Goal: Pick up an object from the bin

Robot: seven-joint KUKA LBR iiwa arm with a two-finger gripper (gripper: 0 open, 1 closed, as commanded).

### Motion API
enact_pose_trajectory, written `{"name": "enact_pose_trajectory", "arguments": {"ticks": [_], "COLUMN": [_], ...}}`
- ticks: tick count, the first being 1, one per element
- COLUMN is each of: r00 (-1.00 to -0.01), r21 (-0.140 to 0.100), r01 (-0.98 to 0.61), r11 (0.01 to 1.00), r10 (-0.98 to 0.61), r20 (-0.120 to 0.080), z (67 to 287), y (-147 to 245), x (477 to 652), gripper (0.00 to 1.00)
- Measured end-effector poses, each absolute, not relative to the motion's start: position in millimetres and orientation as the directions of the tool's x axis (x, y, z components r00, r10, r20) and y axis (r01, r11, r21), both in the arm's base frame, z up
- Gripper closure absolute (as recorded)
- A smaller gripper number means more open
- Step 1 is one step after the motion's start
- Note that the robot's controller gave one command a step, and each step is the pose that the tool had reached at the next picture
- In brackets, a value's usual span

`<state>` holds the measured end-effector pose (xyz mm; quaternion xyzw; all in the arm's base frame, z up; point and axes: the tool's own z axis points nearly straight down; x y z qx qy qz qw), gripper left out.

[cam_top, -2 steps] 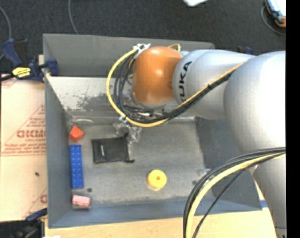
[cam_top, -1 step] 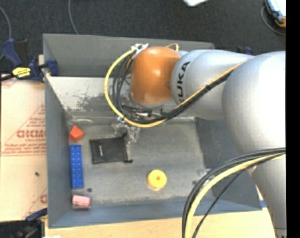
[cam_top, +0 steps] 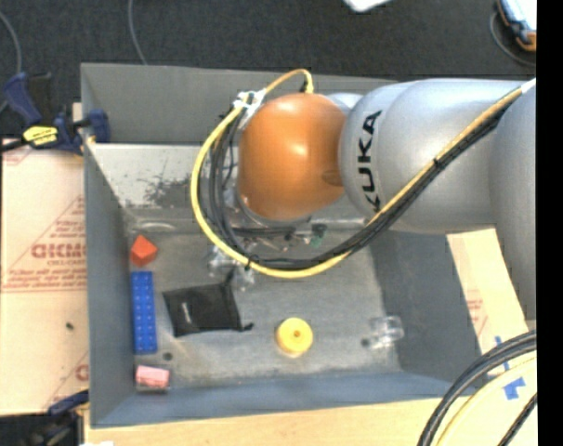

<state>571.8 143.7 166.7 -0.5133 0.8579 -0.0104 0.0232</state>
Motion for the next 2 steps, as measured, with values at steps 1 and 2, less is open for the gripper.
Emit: {"name": "enact_pose_trajectory", "arguments": {"ticks": [1,2], "r00": [-0.384,-0.461], "r21": [-0.041,-0.044], "r01": [-0.922,-0.886], "r11": [0.385,0.462], "r10": [-0.923,-0.887], "r20": [-0.024,-0.031], "z": [93,120], "y": [140,151], "x": [621.4,548.4], "gripper": [1.0,1.0]}}
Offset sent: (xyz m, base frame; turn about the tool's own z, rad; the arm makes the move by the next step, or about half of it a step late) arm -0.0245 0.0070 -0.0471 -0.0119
